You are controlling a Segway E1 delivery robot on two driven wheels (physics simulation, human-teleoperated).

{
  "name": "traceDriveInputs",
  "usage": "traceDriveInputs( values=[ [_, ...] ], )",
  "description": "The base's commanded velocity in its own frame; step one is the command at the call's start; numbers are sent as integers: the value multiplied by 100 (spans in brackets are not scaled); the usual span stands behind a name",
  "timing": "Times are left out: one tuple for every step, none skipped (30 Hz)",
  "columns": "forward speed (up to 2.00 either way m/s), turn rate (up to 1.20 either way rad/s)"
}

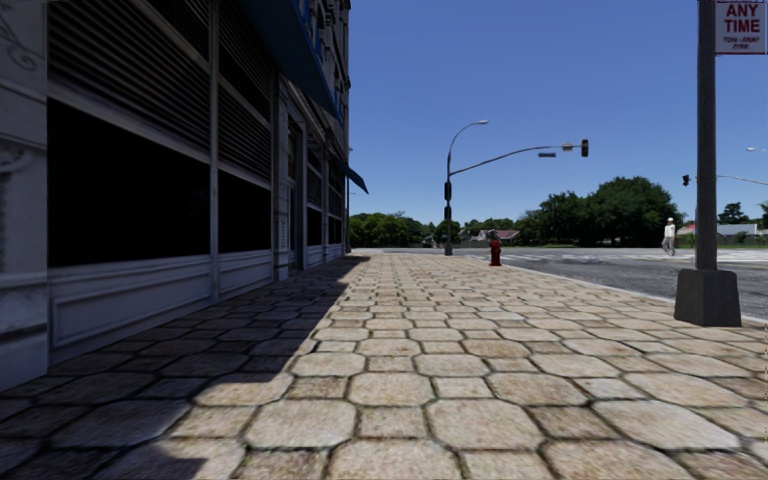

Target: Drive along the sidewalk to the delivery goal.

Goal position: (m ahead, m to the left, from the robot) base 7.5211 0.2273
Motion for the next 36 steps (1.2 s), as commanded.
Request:
traceDriveInputs(
  values=[
    [200,0],
    [200,0],
    [200,0],
    [200,0],
    [200,0],
    [200,0],
    [200,0],
    [200,0],
    [200,0],
    [200,0],
    [200,0],
    [200,0],
    [200,0],
    [200,0],
    [200,0],
    [200,0],
    [200,0],
    [200,0],
    [200,0],
    [200,0],
    [200,0],
    [200,0],
    [200,0],
    [200,0],
    [200,0],
    [200,0],
    [200,0],
    [200,0],
    [200,0],
    [200,0],
    [200,0],
    [200,0],
    [200,0],
    [200,0],
    [200,0],
    [200,0]
  ],
)
